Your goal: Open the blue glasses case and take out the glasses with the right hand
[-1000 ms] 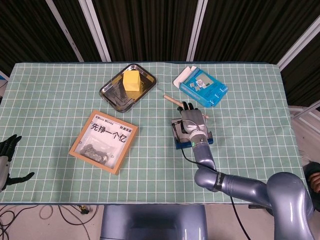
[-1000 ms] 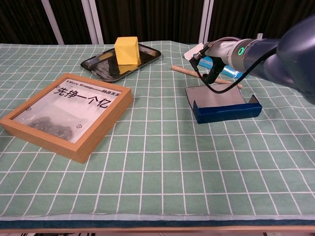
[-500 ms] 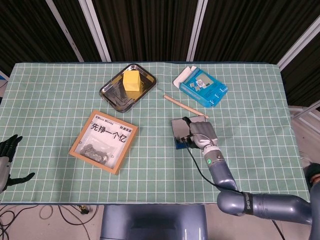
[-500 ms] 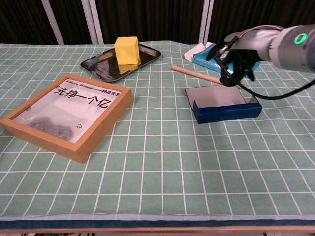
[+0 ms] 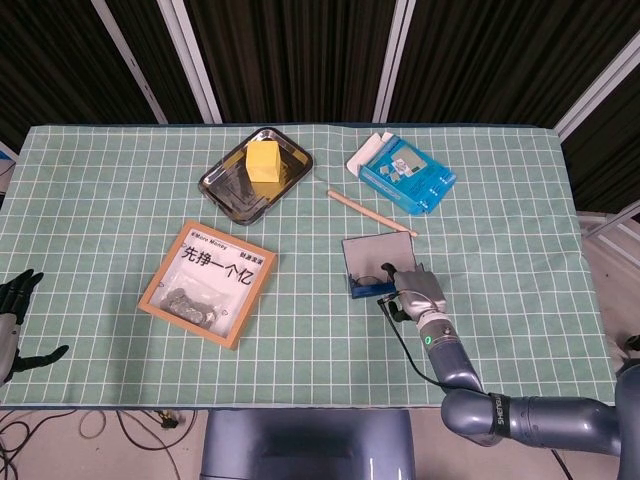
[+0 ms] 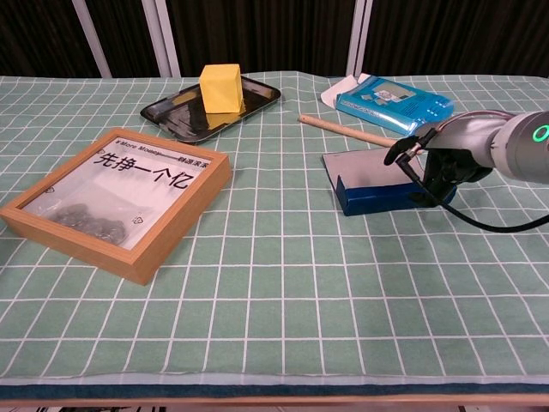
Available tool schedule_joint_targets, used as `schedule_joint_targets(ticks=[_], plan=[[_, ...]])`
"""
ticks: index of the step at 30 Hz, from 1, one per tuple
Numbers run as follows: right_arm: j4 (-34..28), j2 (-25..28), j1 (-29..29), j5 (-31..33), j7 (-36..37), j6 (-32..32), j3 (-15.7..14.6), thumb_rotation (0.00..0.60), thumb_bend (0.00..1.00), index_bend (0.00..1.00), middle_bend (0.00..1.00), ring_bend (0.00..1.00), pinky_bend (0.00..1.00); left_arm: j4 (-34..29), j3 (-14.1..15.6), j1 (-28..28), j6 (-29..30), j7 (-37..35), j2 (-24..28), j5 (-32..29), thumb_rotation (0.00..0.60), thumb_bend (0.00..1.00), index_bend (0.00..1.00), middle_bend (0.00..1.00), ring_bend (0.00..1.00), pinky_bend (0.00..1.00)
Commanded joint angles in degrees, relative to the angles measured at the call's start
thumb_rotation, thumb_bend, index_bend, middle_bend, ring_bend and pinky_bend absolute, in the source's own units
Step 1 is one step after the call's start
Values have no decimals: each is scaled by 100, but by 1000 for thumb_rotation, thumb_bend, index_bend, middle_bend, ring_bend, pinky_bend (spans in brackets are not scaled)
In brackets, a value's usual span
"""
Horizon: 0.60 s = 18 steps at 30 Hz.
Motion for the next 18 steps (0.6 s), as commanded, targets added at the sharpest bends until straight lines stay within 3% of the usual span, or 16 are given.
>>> schedule_joint_targets(ticks=[1,18], plan=[[38,-88,26,-16,-6,-3,-25,600,547,156,920,1000,1000,6,-7,-9,-18,-6,-1,-15,600,41,0,0,0,0],[-80,-373,103,-28,-29,61,-77,600,548,189,920,1000,1000,10,-15,-14,-36,-23,-1,-34,600,42,0,0,0,0]])
